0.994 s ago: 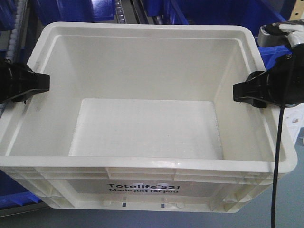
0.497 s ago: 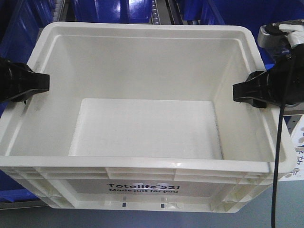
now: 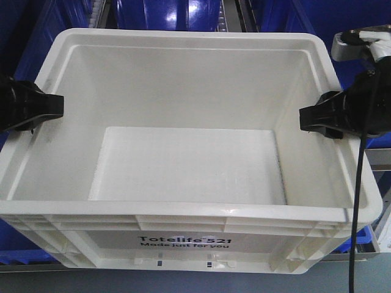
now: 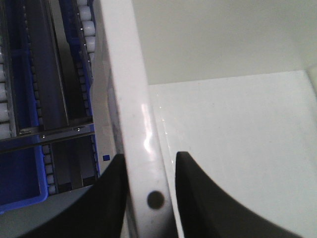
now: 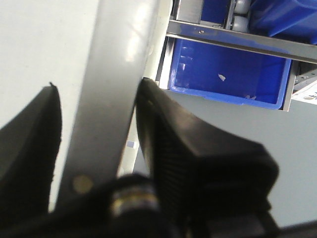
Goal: Move bin from left to right shelf
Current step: 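Bring the held tote over the roller shelf among blue bins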
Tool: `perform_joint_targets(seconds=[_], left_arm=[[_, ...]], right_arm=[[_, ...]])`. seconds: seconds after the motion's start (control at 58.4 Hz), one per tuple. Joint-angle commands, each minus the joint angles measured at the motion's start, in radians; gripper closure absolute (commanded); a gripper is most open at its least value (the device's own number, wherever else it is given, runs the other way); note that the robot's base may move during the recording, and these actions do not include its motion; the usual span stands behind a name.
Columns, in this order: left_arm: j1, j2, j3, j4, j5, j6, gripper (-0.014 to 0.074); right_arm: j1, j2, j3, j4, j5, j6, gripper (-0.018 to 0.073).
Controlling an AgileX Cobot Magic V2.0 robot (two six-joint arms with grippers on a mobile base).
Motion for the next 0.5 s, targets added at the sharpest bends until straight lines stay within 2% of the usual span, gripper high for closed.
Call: perform_joint_targets(seconds=[0.0,0.48], left_arm=[[-0.015,-0.035,-0.049,-0.082,-0.122,0.027,0.0603],[-0.015,-0.035,-0.049,-0.082,-0.122,0.027,0.0603]], right_arm=[[0.004,-0.032,-0.048,0.081,-0.094,-0.02,0.0564],[0.004,-0.032,-0.048,0.082,-0.094,-0.02,0.0564]])
